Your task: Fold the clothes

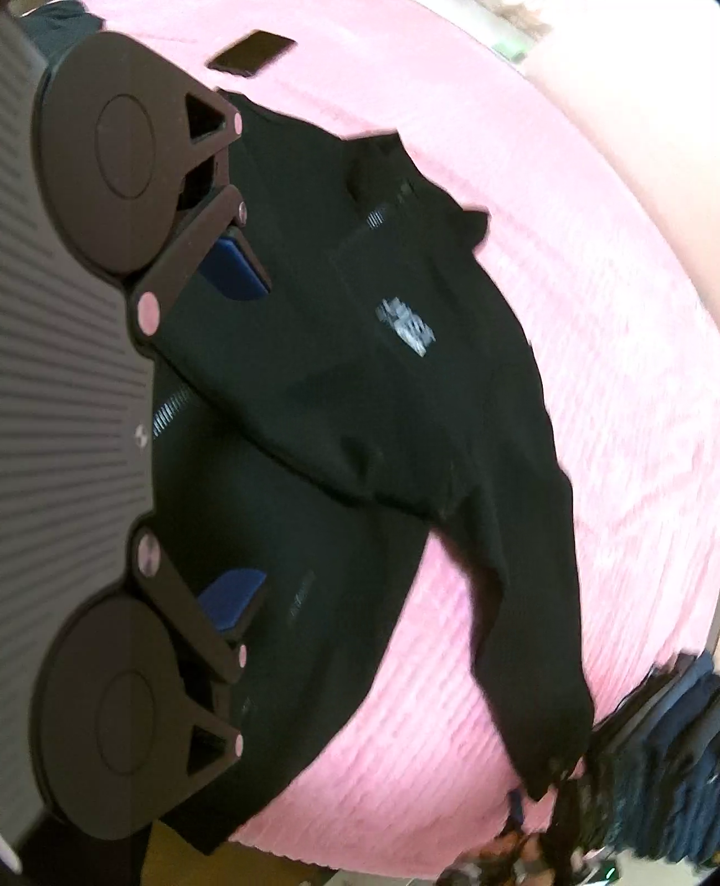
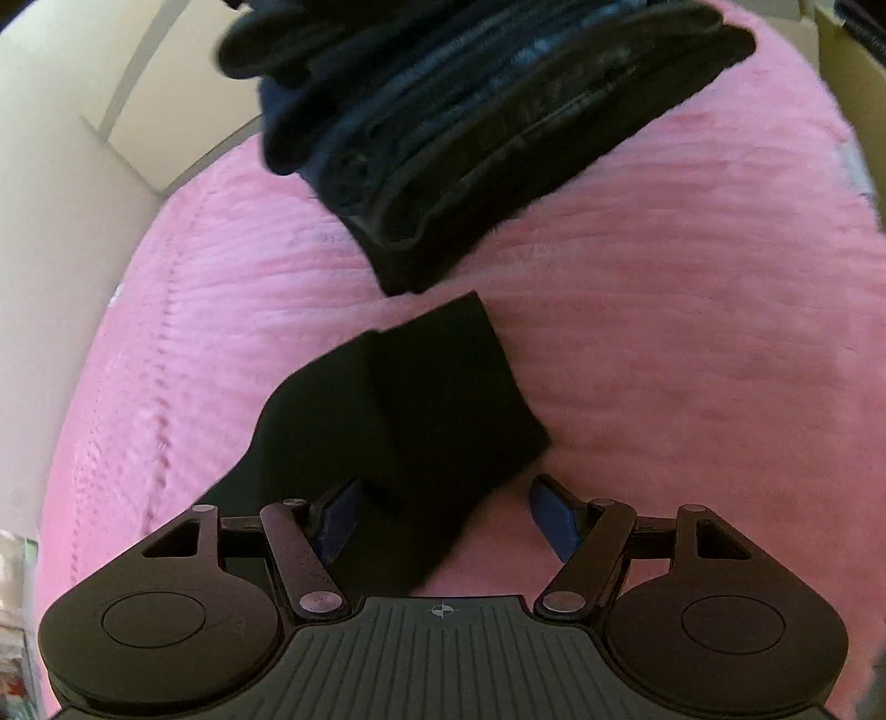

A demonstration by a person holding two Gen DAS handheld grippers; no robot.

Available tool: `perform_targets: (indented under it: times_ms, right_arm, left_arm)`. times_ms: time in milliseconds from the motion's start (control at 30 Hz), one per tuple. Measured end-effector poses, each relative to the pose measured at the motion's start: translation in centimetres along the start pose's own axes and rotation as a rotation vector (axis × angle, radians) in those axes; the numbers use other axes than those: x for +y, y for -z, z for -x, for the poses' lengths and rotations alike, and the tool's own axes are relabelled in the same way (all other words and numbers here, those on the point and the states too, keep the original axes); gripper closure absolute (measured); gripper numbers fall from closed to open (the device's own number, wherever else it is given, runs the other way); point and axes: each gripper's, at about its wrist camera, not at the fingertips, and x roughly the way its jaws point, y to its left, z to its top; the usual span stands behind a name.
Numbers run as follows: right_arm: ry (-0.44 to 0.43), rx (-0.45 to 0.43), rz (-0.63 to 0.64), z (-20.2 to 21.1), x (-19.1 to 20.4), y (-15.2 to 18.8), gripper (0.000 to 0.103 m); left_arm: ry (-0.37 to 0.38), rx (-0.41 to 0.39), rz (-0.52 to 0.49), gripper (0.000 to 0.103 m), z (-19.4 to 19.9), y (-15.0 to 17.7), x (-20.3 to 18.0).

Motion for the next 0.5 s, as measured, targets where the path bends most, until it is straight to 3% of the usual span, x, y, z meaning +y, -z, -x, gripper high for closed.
perform_targets:
  times_ms: [33,67,133,267,400,500]
  right_arm:
    - [-0.009,-0.006,-0.015,-0.1,0.0,-0.3,0.065]
    - [-0.021,-0.010,-0.037,0.1,0.1,-0.6,0.079]
    - [-0.052,-0.023,-0.062,1.2,1.0,-1.1,0.086]
    - [-0.160,-0.027,0.065,3.7,7.2,-2.2,0.087]
    - [-0.327,-0.119,0.198,7.4,17.5,-1.8,0.087]
    - [-0.511,-0.205,0.372,11.1,27.0,2.7,0.087]
  left_arm:
    - [-0.001,0.007,-0.024,0.002,-0.3,-0.5,-0.6]
    - [-0.002,0.012,-0.047,0.002,-0.6,-1.0,-1.2]
    - [0.001,0.008,-0.063,0.002,-0.6,-1.5,-1.7]
    - [0.002,-0.005,-0.037,0.002,-0.3,-1.5,-1.1]
    - [-0.007,-0.045,-0.003,0.002,0.6,-0.4,0.5]
    - [-0.010,-0.070,0.039,0.002,1.5,1.7,2.6]
